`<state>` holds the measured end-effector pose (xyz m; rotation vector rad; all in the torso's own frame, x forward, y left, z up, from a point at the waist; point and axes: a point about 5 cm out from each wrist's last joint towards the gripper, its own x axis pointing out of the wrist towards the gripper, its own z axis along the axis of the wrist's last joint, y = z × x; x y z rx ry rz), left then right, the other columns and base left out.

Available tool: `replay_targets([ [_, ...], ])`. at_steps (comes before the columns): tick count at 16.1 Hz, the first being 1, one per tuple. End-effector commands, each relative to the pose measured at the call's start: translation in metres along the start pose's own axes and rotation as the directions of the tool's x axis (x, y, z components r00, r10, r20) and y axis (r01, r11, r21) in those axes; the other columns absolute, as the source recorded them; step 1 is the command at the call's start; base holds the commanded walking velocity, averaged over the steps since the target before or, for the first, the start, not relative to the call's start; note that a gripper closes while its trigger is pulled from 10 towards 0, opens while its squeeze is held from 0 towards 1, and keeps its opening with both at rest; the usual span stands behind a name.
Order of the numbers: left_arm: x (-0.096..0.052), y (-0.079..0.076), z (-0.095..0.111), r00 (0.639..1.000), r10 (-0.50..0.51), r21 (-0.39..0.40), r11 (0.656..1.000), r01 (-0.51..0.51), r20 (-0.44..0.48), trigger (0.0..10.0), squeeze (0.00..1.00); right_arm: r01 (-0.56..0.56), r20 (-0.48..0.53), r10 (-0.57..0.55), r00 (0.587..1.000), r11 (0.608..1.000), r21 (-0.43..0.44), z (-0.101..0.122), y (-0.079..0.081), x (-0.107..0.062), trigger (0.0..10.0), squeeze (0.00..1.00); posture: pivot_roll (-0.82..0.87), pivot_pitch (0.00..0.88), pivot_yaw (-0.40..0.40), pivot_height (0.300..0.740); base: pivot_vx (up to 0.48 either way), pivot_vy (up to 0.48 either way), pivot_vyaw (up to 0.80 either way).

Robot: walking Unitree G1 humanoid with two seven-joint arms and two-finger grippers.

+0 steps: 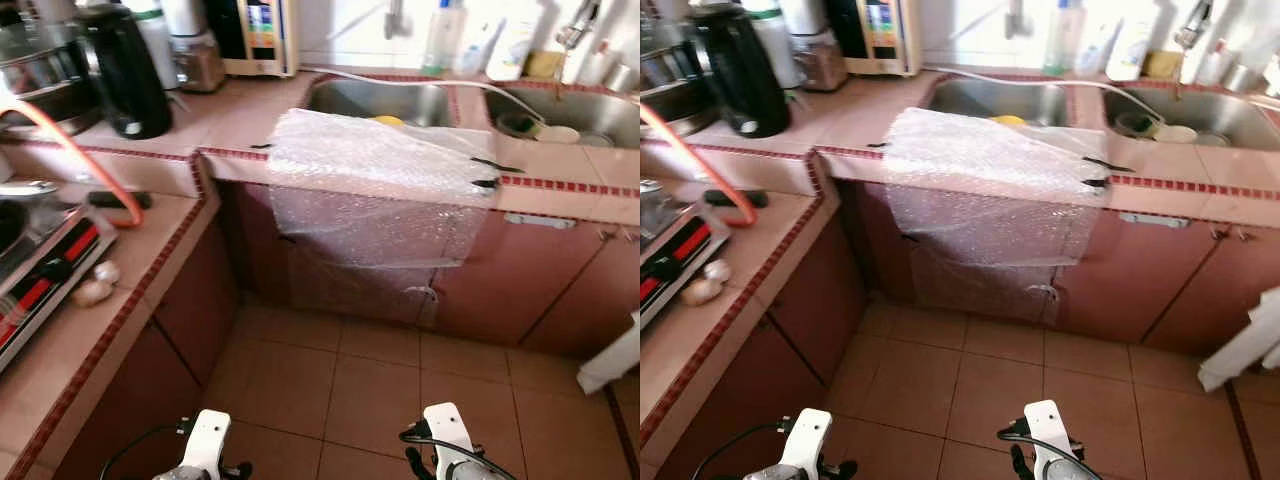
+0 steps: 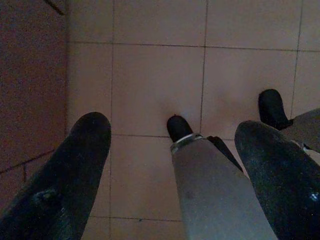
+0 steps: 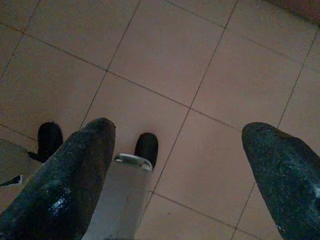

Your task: Kitchen organization

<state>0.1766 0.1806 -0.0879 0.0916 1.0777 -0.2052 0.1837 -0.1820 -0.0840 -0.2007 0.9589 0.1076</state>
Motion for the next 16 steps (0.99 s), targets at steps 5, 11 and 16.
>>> replay_targets([
  [5,0.0006,-0.0001,0.0063,1.0,-0.009,0.087,0.996,0.009,-0.005,10.0,0.0,-0.025,0.006,0.026,1.0,0.998,-0.055,-0.0003,0.0066,0.0001,10.0,0.0,-0.1,0.032,0.092,0.74,0.0,0.0,-0.73],
  [11,-0.0008,0.0037,-0.0016,1.0,0.006,0.108,0.994,-0.003,-0.027,10.0,0.0,-0.036,0.003,0.036,0.999,0.997,-0.064,-0.0005,0.0089,0.0003,10.0,0.0,-0.09,0.025,0.085,0.74,0.0,0.0,-0.73],
  [16,-0.0011,0.0045,-0.0022,1.0,0.009,0.112,0.994,-0.007,-0.025,10.0,0.0,-0.048,0.004,0.048,0.999,0.996,-0.08,0.0002,0.0115,0.0005,10.0,0.0,-0.09,0.02,0.084,0.74,0.0,0.0,-0.73],
])
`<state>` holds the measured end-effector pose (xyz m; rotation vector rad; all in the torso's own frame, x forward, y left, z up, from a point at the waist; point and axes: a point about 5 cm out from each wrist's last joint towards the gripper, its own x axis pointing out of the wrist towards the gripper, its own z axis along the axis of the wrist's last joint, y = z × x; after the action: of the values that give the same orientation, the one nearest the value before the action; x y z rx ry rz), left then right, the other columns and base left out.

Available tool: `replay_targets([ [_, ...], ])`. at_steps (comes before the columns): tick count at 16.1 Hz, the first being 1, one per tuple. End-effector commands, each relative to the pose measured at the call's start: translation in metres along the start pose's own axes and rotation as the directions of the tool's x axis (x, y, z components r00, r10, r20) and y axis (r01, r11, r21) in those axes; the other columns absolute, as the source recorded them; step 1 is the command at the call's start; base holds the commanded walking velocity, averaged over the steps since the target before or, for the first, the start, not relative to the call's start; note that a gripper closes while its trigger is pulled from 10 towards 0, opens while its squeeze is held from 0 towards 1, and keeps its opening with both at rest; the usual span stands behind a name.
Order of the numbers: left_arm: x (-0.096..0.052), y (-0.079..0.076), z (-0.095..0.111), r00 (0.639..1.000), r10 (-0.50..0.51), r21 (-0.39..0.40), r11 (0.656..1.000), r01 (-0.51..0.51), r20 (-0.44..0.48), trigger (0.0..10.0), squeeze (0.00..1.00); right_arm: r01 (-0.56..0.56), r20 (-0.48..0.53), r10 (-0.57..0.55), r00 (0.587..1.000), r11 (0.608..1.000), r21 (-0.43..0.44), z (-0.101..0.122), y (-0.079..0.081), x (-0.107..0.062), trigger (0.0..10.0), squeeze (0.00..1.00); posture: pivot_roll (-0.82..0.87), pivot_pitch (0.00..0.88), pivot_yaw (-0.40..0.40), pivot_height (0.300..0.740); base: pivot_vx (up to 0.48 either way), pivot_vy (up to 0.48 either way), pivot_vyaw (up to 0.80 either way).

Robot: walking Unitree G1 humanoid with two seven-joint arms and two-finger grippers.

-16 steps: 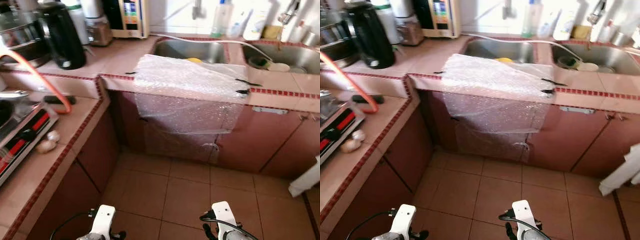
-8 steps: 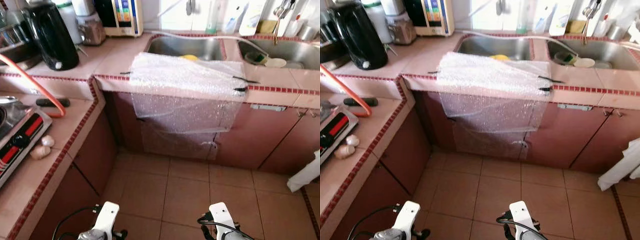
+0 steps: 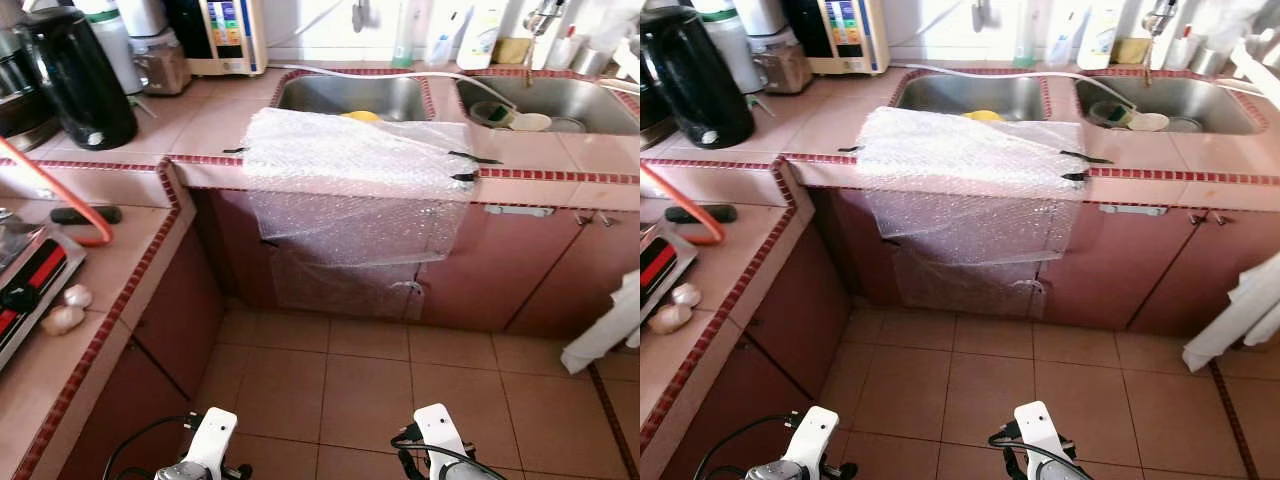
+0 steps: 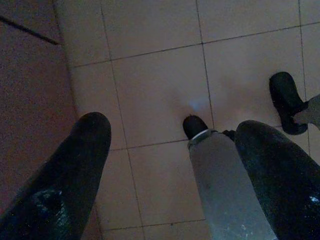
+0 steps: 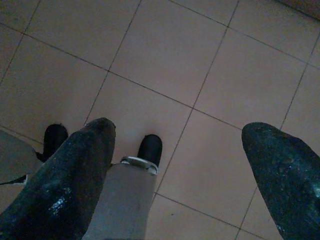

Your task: Kitchen organization

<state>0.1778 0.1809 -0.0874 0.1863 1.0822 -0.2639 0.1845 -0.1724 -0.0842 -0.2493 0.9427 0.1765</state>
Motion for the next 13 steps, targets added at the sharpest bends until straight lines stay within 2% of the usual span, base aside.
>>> replay_targets([
  [1,-0.001,0.0034,-0.0037,1.0,0.009,0.01,1.0,-0.009,-0.01,10.0,0.0,-0.014,-0.012,0.014,1.0,1.0,-0.007,-0.0022,0.0026,-0.0001,10.0,0.0,-0.09,0.019,0.085,0.74,0.0,0.0,-0.73],
  [13,-0.0015,0.003,-0.0082,1.0,0.009,0.041,0.999,-0.008,-0.021,10.0,0.0,-0.025,-0.013,0.025,1.0,1.0,0.003,-0.0028,0.0048,-0.0001,10.0,0.0,-0.09,0.025,0.092,0.74,0.0,0.0,-0.72],
])
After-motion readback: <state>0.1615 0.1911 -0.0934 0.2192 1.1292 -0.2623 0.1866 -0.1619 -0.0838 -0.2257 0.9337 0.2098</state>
